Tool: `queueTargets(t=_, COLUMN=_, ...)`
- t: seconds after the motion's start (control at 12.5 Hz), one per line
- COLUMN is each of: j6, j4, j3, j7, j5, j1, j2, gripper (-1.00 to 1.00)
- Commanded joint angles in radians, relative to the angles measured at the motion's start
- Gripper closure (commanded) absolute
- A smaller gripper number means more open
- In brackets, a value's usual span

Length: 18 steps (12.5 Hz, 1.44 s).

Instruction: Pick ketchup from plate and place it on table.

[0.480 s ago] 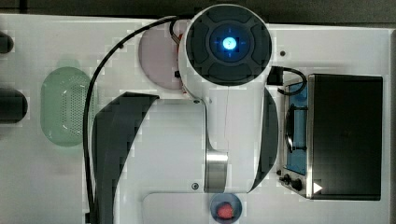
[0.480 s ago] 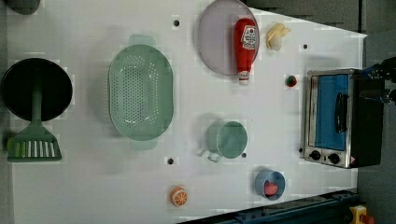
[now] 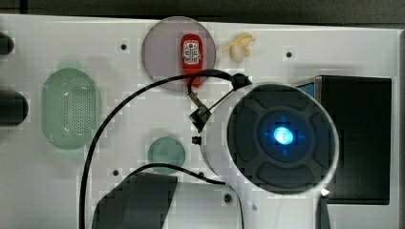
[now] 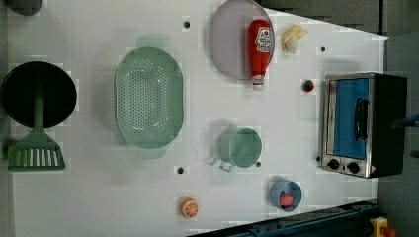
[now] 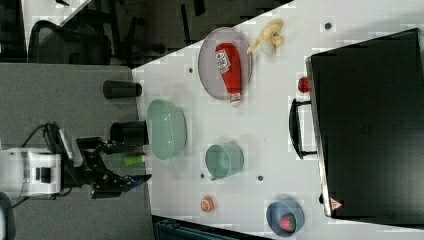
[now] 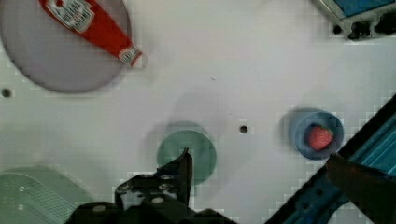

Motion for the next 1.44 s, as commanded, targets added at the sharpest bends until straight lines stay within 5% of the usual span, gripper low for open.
queueTargets(t=0.08, j6=0.041, j4=0.007, j3=0.017, j7=0.000, j5=0.008, j1=-0.007, j2=0.092, gripper=-1.00)
queueTargets(t=0.72, j6=0.318, j4=0.012, j3=0.097, j7=-0.069, j5=0.008, j1=0.004, j2=0.347, gripper=-1.00)
queueTargets(t=1.44, j6=0.574, j4=0.113, j3=0.106, j7=-0.649, j5=0.008, j1=0.010, j2=0.683, gripper=-1.00)
